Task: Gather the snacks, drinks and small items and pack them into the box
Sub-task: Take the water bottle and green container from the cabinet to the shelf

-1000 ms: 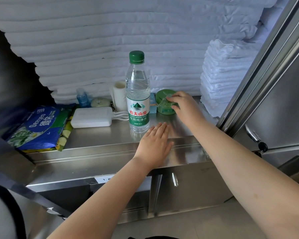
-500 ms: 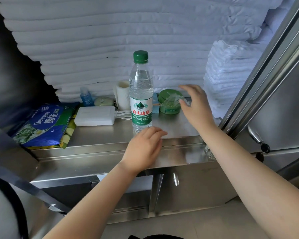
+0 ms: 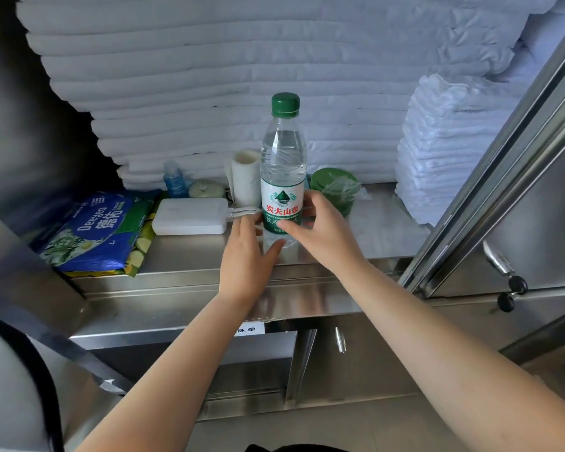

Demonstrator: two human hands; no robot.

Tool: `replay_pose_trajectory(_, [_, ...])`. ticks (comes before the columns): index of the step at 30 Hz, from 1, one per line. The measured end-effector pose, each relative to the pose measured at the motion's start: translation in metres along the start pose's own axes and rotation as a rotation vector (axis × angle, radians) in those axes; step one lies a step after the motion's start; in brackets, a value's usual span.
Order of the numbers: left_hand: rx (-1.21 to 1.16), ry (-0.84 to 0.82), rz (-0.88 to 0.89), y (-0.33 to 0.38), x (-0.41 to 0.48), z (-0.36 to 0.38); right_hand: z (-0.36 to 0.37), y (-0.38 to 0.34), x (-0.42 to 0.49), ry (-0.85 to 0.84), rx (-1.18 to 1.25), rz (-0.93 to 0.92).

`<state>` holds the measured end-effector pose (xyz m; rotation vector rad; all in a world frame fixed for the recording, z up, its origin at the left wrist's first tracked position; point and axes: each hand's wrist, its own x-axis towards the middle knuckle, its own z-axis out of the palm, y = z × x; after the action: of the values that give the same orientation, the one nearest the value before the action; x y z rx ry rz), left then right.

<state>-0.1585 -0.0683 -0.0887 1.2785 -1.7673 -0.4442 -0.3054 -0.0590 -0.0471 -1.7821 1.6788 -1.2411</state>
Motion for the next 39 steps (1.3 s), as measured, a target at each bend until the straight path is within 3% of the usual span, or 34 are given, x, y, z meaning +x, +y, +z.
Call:
replay_pose_trajectory(11, [0.027,-0.085,0.123,-0.012,-0.016,-0.014,0.001,-0.002,-0.001,0.014,-0.021,0.02])
replay_pose_trajectory(18, [0.265,-0.117,0.196,-0.022,-0.027,-0.032,0.022,-0.016,0.015,-0.032,0.004,0.01])
replay_pose_trajectory(26, [0.499,-0.212,0.265,-0.018,-0.027,-0.03,0.003,0.006,0.017,-0.013,-0.136,0.002])
replay_pose_trajectory(29, [0.505,-0.25,0.278,-0.01,-0.019,-0.022,0.006,0.008,0.018,-0.104,-0.134,-0.001])
replay_pose_trajectory(32, [0.525,-0.277,0.295,-0.01,-0.018,-0.018,0.01,0.007,0.02,-0.032,-0.058,0.062])
replay_pose_trajectory(39, [0.508,-0.325,0.286,-0.012,-0.011,-0.018,0.009,0.009,0.018,0.071,-0.159,0.093])
